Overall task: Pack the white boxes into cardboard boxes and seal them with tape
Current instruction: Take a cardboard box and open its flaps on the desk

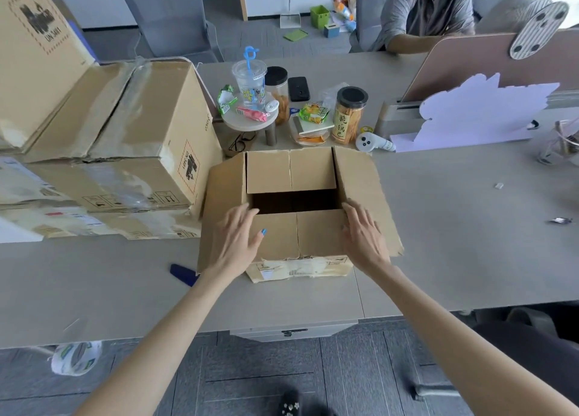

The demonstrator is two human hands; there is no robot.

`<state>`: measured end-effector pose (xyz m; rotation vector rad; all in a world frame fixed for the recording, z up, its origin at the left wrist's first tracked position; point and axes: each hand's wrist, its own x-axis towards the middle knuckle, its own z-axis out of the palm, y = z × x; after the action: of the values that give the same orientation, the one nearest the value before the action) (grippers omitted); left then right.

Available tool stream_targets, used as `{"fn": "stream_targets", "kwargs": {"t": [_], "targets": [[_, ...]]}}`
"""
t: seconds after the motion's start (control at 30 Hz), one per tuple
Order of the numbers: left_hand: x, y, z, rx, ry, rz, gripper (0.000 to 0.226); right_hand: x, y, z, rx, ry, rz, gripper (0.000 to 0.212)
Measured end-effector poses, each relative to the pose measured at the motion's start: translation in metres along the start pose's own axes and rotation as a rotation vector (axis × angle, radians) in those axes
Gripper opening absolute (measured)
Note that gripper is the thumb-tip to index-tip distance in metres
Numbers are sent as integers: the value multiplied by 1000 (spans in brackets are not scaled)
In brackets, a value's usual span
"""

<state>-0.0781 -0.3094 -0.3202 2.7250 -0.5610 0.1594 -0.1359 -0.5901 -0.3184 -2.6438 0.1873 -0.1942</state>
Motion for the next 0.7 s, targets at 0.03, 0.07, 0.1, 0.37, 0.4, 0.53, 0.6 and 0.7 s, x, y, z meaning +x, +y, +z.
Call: {"fn": "stream_targets", "kwargs": {"t": [0.03,0.07,0.1,0.37,0.4,0.53,0.6,0.7], "targets": [[5,2,2,40,-31,52,48,5,-2,0,-57,-14,-66,52],[8,6,3,85,-75,94,51,10,-5,1,-119,-53,-125,51],[12,8,5,129,-122,130,52,15,-8,2,-179,-113,-170,51],[40,27,-2,306,-225,229,46,35,-31,7,-298,-178,-207,44],[42,30,-10,278,-177,243,41,35,-35,1,-261,-129,-220,39],[39,42,-47,105,-33,270,19,29,-51,-36,-80,20,-238,16],[30,47,-66,61,-7,270,13,21,-58,-54,-80,44,-237,12],[9,56,-91,5,-28,269,12,4,-66,-77,-94,56,-253,17]]}}
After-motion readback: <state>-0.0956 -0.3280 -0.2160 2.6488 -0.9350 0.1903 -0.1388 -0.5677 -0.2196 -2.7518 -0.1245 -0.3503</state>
